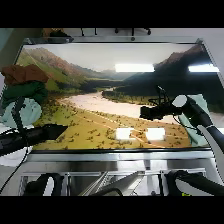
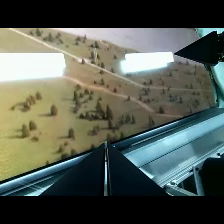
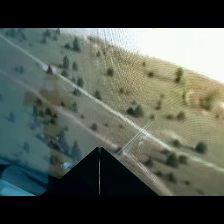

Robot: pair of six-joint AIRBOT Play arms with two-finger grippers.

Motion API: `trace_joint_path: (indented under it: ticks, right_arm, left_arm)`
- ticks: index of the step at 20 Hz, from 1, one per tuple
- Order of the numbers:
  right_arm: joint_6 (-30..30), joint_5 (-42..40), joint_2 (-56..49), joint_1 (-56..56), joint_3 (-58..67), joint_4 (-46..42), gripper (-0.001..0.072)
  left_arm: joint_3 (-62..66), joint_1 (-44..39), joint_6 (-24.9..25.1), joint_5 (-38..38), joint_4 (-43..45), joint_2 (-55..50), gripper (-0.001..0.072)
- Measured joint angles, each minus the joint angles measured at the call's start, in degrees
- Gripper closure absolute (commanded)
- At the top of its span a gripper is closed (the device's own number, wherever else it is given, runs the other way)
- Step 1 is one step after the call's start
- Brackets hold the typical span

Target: Fold the shirts.

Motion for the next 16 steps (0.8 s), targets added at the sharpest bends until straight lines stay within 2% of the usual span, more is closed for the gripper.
trace_joint_path:
  ticks: [5,8,9,10,11,16]
  right_arm:
    - [0.0,0.0,0.0,0.0,0.0,0.0,0.0698]
    - [0.0,0.0,-0.1,0.0,0.0,0.0,0.0698]
    - [0.0,0.0,-0.1,0.0,0.0,0.0,0.0698]
    - [0.0,0.0,-0.1,0.0,0.0,0.0,0.0698]
    - [0.0,0.0,-0.2,0.0,0.0,0.0,0.0698]
    - [0.0,0.0,-0.4,0.0,0.0,0.0,0.0698]
  left_arm:
    - [0.0,0.0,0.0,0.5,0.0,0.0,0.0692]
    - [0.8,0.0,0.2,3.5,0.9,-0.7,0.0690]
    - [2.2,0.0,0.2,5.1,2.6,-1.8,0.0570]
    - [4.2,0.0,0.2,6.7,5.1,-3.5,0.0101]
    - [6.8,0.0,0.2,8.0,8.0,-5.5,0.0013]
    - [25.1,0.0,0.2,18.0,27.6,-23.1,-0.0003]
